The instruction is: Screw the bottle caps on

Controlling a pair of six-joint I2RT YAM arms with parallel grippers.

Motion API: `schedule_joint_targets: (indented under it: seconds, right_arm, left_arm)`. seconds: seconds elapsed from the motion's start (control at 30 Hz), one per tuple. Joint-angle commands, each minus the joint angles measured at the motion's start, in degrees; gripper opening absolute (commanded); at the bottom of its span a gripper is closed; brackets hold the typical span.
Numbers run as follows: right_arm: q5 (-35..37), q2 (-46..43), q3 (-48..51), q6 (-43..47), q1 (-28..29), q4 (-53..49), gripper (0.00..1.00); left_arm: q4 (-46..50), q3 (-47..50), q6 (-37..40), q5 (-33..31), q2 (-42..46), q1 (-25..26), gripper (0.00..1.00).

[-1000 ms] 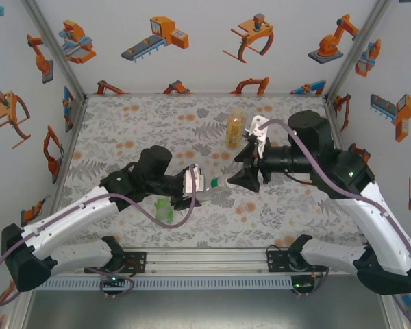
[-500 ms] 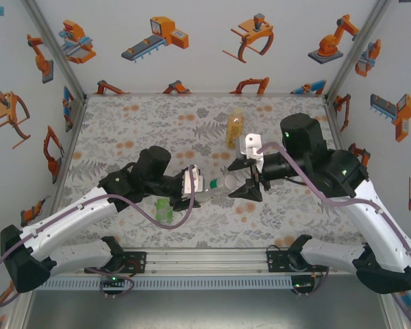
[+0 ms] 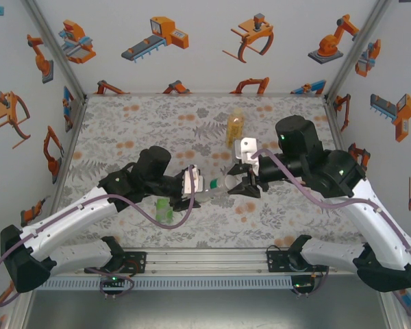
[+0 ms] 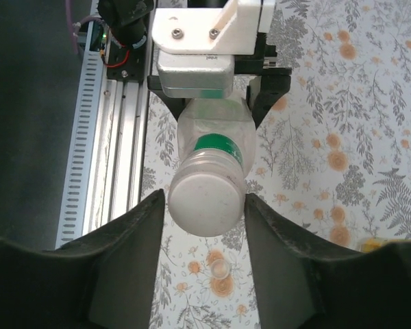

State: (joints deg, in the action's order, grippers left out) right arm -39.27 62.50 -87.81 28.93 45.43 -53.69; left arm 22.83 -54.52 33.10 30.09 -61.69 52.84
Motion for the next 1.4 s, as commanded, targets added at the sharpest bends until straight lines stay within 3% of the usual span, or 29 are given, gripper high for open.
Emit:
schedule_joint_targets:
  seconds: [0.0, 0.07, 0.27, 0.4, 0.53, 0.63, 0.67, 0.83, 0.93, 1.03, 1.17, 1.37]
  right_arm:
    - [0.45, -0.05, 1.1, -4.56, 0.71, 0.5, 0.39]
    - [2.17, -0.97, 3.16, -11.65, 0.8, 3.44, 0.28]
    - [11.99, -4.83, 9.62, -41.18, 0.98, 11.72, 0.2]
    - [21.02, -5.3, 11.27, -63.74, 1.15, 13.73, 0.09]
    - [28.95, -3.13, 11.9, -88.57, 1.09, 8.88, 0.08]
    - [28.76, -2.3, 14.37, -104.51, 1.11, 7.63, 0.12]
    - [28.38, -1.97, 14.47, -106.16, 1.07, 7.54, 0.11]
    - [29.8, -0.76, 11.9, -105.71, 1.06, 5.32, 0.13]
    - [31.5, -1.3, 10.47, -101.85, 1.07, 6.02, 0.21]
    - [32.61, -1.7, 7.17, -91.23, 1.06, 6.14, 0.42]
    - [31.35, -1.78, 2.31, -77.31, 1.06, 5.05, 0.61]
    - [28.46, -3.14, 0.45, -54.54, 1.06, 5.34, 0.64]
  left_arm:
    - [-0.24, -1.2, -0.74, 0.82, -0.44, -0.02, 0.0]
    - [-0.24, -1.26, -0.61, 0.05, -0.53, -0.04, 0.0]
    - [-2.85, 0.14, -0.83, -2.02, -0.53, -0.02, 0.0]
    - [-4.58, 0.49, -0.85, -3.1, -1.44, -0.02, 0.0]
    - [-6.43, 0.39, -0.54, -3.63, -2.42, -0.01, 0.0]
    - [-7.18, 0.19, -0.21, -4.05, -3.14, -0.02, 0.0]
    - [-7.13, 0.05, -0.05, -4.07, -3.33, -0.02, 0.0]
    - [-5.93, -0.85, 1.21, -4.42, -3.64, -0.02, 0.0]
    - [-5.83, -0.41, 1.79, -4.36, -3.48, -0.02, 0.0]
    - [-5.64, -0.15, 1.81, -3.94, -3.28, -0.02, 0.0]
    - [-5.57, 0.03, 1.62, -3.13, -3.17, -0.02, 0.0]
    - [-5.16, -0.19, 1.78, -0.51, -2.94, -0.1, 0.0]
